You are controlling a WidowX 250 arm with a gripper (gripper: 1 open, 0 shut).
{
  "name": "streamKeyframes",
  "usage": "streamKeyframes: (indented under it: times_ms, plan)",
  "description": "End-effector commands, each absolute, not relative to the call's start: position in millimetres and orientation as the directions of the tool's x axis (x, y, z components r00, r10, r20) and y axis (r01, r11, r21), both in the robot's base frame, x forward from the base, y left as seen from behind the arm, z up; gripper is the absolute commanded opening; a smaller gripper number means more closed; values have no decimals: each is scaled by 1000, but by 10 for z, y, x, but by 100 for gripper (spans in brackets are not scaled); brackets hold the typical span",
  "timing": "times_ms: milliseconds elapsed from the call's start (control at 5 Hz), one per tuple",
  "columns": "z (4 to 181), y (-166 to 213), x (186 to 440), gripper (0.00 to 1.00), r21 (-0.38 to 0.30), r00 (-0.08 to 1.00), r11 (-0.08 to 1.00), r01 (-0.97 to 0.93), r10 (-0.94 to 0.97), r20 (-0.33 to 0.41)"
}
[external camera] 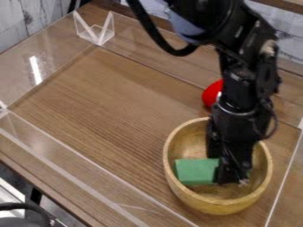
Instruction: Put the green object in the brown bowl
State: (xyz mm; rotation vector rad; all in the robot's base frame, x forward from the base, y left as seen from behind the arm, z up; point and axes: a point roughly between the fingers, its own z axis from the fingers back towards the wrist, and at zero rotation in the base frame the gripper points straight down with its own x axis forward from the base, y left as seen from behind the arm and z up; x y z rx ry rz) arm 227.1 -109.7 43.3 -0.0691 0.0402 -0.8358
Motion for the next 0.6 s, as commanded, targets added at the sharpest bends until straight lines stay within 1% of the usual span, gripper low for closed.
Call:
streamKeyframes:
  times_ms: [0, 200, 400]
  plan:
    - [623, -1163, 2311, 0, -29, 648, 647, 762, -760, 52]
    - [640, -1171, 2242, 0, -15, 625, 625, 781, -779, 50]
    - [658, -1176, 2231, 0, -7, 681, 681, 732, -731, 45]
